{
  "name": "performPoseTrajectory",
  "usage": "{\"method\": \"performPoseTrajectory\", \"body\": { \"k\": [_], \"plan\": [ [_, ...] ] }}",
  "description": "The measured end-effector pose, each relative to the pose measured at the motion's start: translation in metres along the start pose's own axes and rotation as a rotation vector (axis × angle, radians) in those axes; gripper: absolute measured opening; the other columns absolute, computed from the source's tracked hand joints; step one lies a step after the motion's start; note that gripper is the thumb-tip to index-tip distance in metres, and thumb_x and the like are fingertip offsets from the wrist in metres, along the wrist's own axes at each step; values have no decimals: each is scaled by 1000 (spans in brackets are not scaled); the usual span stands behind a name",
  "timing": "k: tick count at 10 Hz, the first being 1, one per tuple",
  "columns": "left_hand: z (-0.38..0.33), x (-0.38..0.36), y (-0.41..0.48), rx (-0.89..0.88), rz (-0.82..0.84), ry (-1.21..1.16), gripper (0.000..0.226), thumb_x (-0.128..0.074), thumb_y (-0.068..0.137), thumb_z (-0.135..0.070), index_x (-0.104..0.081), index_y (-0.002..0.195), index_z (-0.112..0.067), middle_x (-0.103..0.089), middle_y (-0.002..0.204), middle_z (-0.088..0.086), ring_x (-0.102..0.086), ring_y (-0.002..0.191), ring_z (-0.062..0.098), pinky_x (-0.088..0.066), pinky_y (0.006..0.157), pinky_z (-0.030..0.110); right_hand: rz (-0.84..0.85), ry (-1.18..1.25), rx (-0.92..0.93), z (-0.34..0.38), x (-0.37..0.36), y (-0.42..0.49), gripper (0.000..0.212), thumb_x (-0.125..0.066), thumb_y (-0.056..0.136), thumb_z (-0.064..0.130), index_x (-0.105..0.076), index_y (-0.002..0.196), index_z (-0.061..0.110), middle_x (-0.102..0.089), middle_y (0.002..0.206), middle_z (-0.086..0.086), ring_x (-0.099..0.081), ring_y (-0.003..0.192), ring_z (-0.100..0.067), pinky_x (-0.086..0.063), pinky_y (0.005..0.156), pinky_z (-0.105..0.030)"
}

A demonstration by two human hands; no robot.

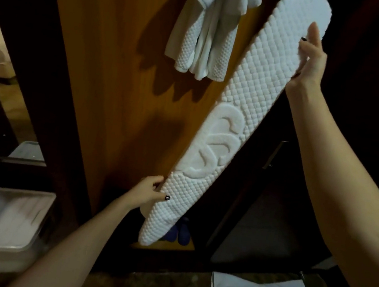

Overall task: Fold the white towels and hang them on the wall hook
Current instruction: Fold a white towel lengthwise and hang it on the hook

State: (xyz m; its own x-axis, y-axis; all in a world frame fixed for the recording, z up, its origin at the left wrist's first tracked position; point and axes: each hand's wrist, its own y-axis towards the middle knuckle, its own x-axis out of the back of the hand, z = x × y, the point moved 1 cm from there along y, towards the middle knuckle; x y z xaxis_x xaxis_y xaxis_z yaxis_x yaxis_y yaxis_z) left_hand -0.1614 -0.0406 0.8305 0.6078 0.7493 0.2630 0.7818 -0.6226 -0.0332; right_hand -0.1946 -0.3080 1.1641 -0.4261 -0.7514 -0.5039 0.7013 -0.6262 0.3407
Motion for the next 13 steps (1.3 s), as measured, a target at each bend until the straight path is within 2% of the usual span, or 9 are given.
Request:
{"method": "performPoseTrajectory", "body": {
  "k": [2, 4, 5, 6, 8, 9, 11, 12, 13],
  "plan": [
    [7, 25, 0, 33, -86, 3, 8, -64, 88, -4, -56, 88, -3, -60, 85, 8, -57, 85, 19, -46, 72, 31, -110, -11, -3, -10, 19, 8, 46, -42, 99, 7, -40, 145, 9, -39, 151, -8, -44, 135, -22, -54, 72, -18],
    [-23, 99, 3, 55, -192, 18, 16, -61, 92, -29, -62, 108, -23, -70, 98, -1, -68, 91, 17, -54, 74, 33, -221, 182, -58, -17, 42, 11, 52, -41, 95, -3, -45, 144, 15, -57, 124, -1, -64, 85, -12, -59, 69, -33],
    [-44, 127, 4, 24, -192, 31, 15, -61, 91, -38, -70, 97, -29, -74, 93, -3, -72, 83, 16, -56, 66, 31, -204, 249, -55, -18, 43, 17, 53, -42, 96, -3, -42, 145, 16, -62, 108, 2, -67, 89, -18, -57, 83, -39],
    [-66, 151, 10, 7, -198, 17, 28, -67, 80, -50, -72, 94, -25, -74, 92, 2, -72, 84, 22, -55, 63, 31, -178, 223, -28, -11, 39, 28, 56, -46, 95, -3, -40, 147, 16, -62, 118, -1, -66, 106, -22, -56, 88, -39],
    [-120, 188, 25, -76, -246, 42, 49, -73, 66, -63, -74, 96, -24, -74, 94, 0, -72, 87, 21, -55, 62, 26, -22, -215, 35, 4, 25, 55, 80, -63, 82, -4, -33, 146, 33, -42, 124, 18, -57, 104, -11, -55, 66, -28],
    [-153, 211, 32, -93, -290, 52, 54, -73, 63, -69, -74, 96, -26, -74, 94, -2, -72, 87, 19, -55, 61, 25, 59, -351, 110, 10, 19, 69, 84, -64, 81, -3, -27, 146, 35, -33, 135, 11, -52, 106, -13, -55, 63, -27],
    [-218, 252, 54, -68, -283, 77, 61, -82, 39, -71, -76, 87, -34, -75, 93, 1, -72, 85, 19, -56, 61, 28, 80, -297, 250, 35, -7, 103, 83, -61, 82, -5, -26, 148, 31, -28, 143, 5, -47, 120, -19, -58, 80, -35],
    [-254, 269, 67, -139, -347, 76, 65, -84, 39, -69, -76, 88, -27, -75, 95, 3, -72, 88, 21, -57, 73, 34, 88, -257, 289, 48, -24, 124, 86, -61, 82, -5, -23, 151, 30, -29, 143, 1, -50, 116, -16, -57, 81, -33],
    [-291, 283, 88, -274, -426, 51, 57, -79, 61, -61, -72, 103, -22, -68, 112, -2, -62, 106, 16, -43, 100, 38, 94, -228, 358, 62, -43, 147, 87, -59, 83, -6, -19, 153, 27, -30, 134, 7, -53, 104, -7, -56, 70, -22]
  ]
}}
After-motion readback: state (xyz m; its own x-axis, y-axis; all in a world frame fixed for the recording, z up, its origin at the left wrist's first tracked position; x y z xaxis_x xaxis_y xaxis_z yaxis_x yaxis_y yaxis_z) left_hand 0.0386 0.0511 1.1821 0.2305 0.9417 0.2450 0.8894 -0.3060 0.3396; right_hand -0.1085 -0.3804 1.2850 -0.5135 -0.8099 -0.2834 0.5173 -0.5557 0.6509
